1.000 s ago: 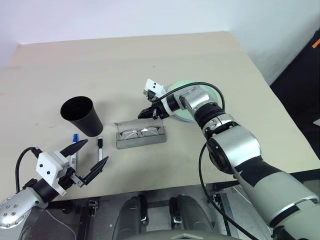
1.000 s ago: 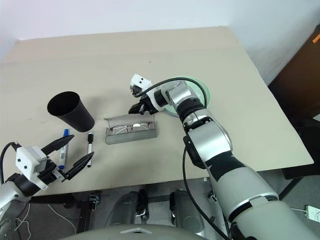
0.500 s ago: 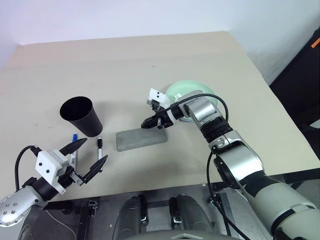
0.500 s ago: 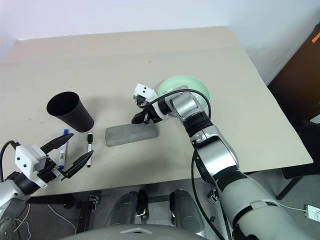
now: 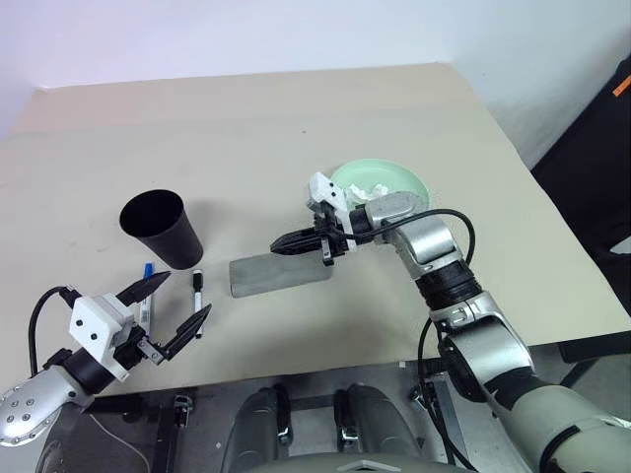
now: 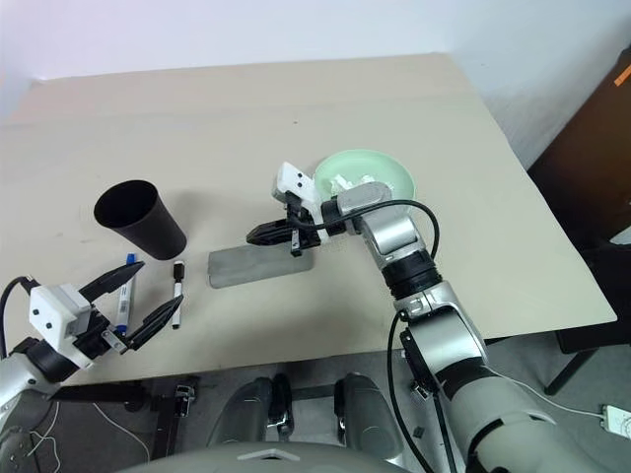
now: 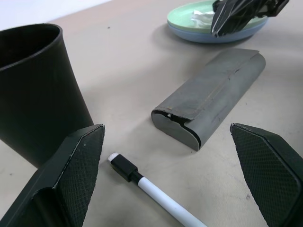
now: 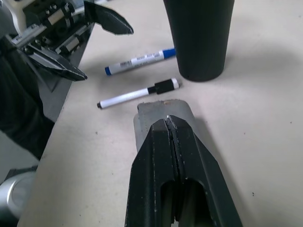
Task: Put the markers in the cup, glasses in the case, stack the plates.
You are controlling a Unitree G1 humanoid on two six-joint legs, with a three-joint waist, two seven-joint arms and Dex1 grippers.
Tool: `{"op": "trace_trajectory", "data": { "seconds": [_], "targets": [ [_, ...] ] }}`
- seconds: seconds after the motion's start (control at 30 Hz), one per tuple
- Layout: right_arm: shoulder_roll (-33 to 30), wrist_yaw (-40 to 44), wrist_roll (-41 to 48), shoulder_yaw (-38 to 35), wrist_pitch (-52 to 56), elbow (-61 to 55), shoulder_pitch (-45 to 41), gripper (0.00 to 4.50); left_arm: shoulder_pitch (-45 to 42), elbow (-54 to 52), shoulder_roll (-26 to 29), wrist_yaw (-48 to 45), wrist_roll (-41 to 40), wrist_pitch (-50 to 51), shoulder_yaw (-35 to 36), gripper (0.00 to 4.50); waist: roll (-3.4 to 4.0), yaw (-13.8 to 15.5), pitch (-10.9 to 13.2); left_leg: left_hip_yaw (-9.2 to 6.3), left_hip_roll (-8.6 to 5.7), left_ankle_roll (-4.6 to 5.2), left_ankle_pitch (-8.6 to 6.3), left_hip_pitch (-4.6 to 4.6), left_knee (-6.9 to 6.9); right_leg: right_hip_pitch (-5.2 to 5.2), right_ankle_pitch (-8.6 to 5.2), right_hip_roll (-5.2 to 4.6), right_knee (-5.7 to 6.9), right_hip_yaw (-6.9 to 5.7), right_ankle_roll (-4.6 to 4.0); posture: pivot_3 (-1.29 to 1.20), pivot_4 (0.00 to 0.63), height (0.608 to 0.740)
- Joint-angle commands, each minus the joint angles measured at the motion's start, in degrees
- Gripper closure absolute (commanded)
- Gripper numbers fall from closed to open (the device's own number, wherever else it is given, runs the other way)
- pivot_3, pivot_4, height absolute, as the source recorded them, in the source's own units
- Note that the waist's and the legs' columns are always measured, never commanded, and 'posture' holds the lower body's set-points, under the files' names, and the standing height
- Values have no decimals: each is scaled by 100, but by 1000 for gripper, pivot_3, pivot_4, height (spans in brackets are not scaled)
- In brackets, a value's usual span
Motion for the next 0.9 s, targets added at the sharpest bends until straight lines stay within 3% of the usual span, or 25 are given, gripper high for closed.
{"op": "trace_trajectory", "data": {
  "seconds": [0.03, 0.47, 0.77, 0.9],
  "targets": [
    [-47, -234, -25, 71, -299, -25, 19, 4491, 47, -239, 3, 61, -46, -44, 109, 40, 0, -1, 0, 0, 0, 0, 0, -1, 0, -1, 0, 0, 0, 0, 0, 0, 150, 715],
    [-362, -94, -462, 687, -1377, 338, 18, 4491, 162, -267, 15, 132, -75, -57, 244, 40, -2, 10, 0, 1, 1, 13, 9, -3, 3, 0, 0, 6, -1, 0, 2, 0, 150, 715],
    [-248, -166, -377, 570, -1390, 717, -273, 4491, 207, -265, -59, 189, -119, -101, 297, 40, -2, 14, 0, 1, 4, 12, 9, -1, 4, 3, 0, 9, 0, 0, 2, 0, 150, 715],
    [-206, 111, 237, 142, -898, 652, -472, 4491, 247, -306, -144, 207, -298, -90, 371, 40, -2, 14, 0, 1, 4, 12, 9, -1, 5, 4, 0, 9, 0, 0, 2, 0, 150, 715]
  ]
}}
